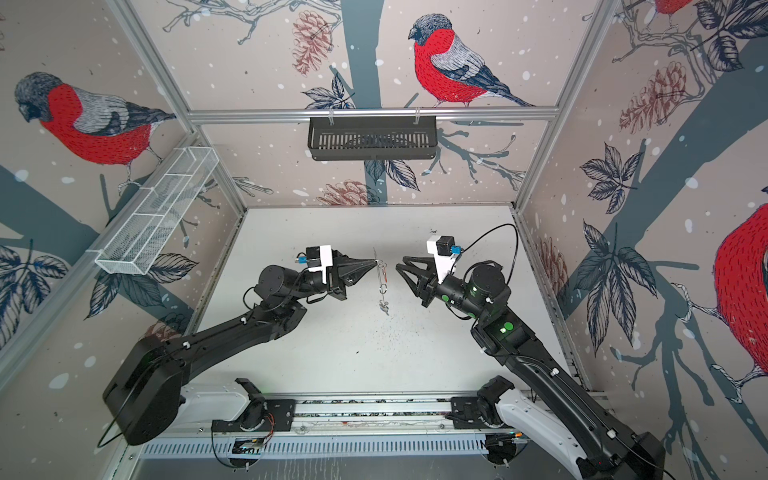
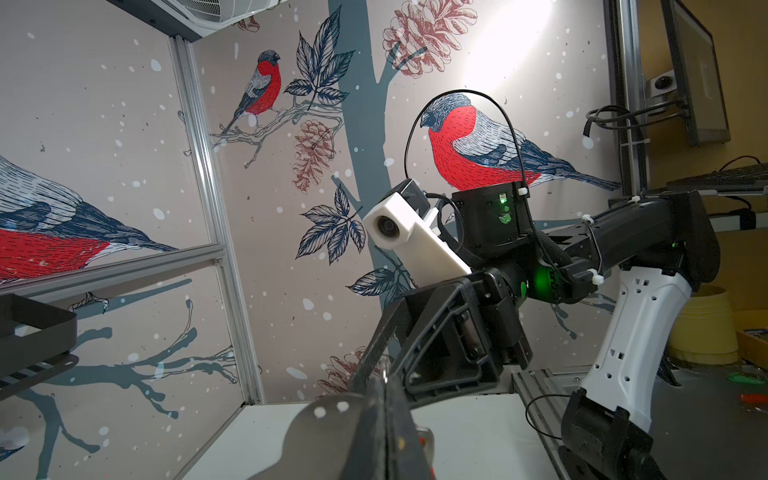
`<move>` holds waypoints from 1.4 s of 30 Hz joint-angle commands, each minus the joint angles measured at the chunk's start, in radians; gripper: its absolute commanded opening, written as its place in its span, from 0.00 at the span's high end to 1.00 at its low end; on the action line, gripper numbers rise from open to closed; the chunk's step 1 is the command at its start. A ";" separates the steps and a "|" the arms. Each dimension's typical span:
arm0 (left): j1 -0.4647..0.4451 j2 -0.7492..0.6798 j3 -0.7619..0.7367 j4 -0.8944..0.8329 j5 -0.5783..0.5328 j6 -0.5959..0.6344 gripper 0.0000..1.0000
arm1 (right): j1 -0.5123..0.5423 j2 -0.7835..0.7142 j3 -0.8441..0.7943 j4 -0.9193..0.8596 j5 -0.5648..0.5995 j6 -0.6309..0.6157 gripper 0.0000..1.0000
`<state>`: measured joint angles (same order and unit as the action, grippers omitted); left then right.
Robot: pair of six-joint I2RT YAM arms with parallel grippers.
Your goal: Put the keys on the keyring
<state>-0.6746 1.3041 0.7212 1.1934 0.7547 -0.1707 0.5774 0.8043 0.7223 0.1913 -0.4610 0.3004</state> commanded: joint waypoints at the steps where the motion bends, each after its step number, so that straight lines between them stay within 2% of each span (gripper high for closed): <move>1: 0.004 -0.014 -0.005 0.031 -0.002 -0.019 1.00 | 0.006 0.004 0.020 0.030 -0.068 -0.070 0.83; 5: 0.003 -0.018 -0.009 0.023 -0.003 -0.021 1.00 | 0.023 0.007 0.026 0.047 -0.122 -0.109 0.84; 7: 0.003 -0.017 -0.008 0.023 0.003 -0.028 1.00 | 0.031 0.009 0.030 0.053 -0.119 -0.118 0.74; 9: 0.003 -0.013 -0.006 0.023 0.014 -0.036 1.00 | 0.039 0.017 0.038 0.054 -0.123 -0.130 0.68; 17: 0.002 -0.005 0.000 0.031 0.042 -0.059 1.00 | 0.061 0.042 0.050 0.065 -0.122 -0.147 0.68; 24: 0.003 0.005 -0.003 0.066 0.071 -0.093 1.00 | 0.064 0.063 0.059 0.067 -0.123 -0.149 0.78; 33: 0.004 0.014 -0.006 0.097 0.075 -0.112 1.00 | 0.079 0.065 0.058 0.058 -0.146 -0.162 0.99; 42: 0.004 0.022 -0.005 0.129 0.090 -0.134 1.00 | 0.087 0.077 0.069 0.036 -0.165 -0.178 1.00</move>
<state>-0.6735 1.3235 0.7132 1.2449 0.8242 -0.2890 0.6601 0.8768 0.7799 0.2161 -0.6079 0.1318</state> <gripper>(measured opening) 0.048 0.048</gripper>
